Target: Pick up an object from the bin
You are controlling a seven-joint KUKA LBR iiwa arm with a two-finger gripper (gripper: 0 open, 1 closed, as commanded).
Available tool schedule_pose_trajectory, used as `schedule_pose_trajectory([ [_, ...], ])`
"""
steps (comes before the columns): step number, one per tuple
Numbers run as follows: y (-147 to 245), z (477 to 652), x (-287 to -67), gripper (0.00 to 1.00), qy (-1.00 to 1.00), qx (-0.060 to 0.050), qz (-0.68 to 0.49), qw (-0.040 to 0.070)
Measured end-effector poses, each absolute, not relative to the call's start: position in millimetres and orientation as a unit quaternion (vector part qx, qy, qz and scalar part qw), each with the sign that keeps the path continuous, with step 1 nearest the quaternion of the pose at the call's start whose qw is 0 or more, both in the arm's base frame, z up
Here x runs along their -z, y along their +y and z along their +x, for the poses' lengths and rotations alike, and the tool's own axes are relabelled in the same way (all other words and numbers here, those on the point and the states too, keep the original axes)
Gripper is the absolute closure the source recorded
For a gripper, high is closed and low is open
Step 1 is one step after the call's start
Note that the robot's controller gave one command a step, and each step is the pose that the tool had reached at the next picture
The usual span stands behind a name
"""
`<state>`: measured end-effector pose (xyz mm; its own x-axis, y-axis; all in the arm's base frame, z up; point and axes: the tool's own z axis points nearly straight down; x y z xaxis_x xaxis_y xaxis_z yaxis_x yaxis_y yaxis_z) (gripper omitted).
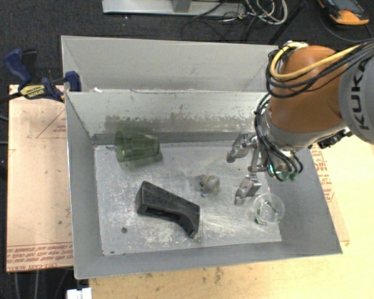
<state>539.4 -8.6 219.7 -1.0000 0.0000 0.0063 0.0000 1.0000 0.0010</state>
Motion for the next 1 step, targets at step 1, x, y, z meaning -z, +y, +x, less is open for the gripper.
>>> schedule_pose_trajectory([
  [1,-8.7,541.0,-223.2,0.00,-1.000,0.000,0.000,0.000],
])
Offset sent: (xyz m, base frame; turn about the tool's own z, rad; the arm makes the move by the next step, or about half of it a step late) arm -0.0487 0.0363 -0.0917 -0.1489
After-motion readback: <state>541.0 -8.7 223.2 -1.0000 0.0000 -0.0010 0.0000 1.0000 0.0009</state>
